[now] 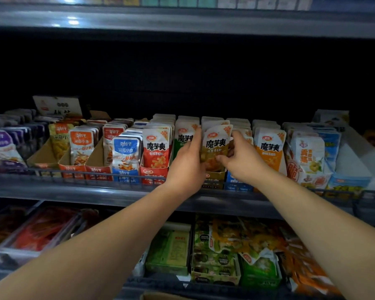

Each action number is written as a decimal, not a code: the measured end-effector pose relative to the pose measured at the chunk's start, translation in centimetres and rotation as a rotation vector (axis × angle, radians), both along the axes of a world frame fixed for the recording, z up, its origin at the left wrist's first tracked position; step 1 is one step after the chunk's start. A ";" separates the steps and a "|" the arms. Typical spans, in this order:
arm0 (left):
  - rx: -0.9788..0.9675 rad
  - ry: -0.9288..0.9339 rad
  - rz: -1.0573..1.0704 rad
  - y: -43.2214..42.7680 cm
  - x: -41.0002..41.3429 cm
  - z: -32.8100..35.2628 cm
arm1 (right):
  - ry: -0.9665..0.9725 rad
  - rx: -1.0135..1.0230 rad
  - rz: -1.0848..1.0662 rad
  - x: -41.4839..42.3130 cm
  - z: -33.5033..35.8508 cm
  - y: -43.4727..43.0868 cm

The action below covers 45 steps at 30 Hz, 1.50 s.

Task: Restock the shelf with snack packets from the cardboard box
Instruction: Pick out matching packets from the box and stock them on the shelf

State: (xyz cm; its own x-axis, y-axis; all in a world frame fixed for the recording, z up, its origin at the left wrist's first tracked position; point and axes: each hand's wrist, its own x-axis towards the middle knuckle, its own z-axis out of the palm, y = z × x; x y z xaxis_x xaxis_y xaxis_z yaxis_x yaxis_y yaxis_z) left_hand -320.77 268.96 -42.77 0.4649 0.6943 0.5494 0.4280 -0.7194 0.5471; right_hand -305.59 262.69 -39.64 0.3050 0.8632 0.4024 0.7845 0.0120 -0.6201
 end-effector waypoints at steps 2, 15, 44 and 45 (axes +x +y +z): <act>-0.042 -0.005 -0.002 0.0 0.1 0.0 | 0.001 -0.012 0.005 0.2 0.1 0.0; -0.015 0.151 0.156 0.0 -0.7 -0.9 | -0.318 -0.045 -0.009 -0.1 1.0 0.3; -0.004 0.194 0.146 -0.5 -0.9 -0.9 | -0.627 0.015 -0.251 2.2 1.6 3.4; -0.007 0.185 0.142 -0.5 -0.9 -0.9 | -0.602 0.044 -0.243 2.3 1.7 2.8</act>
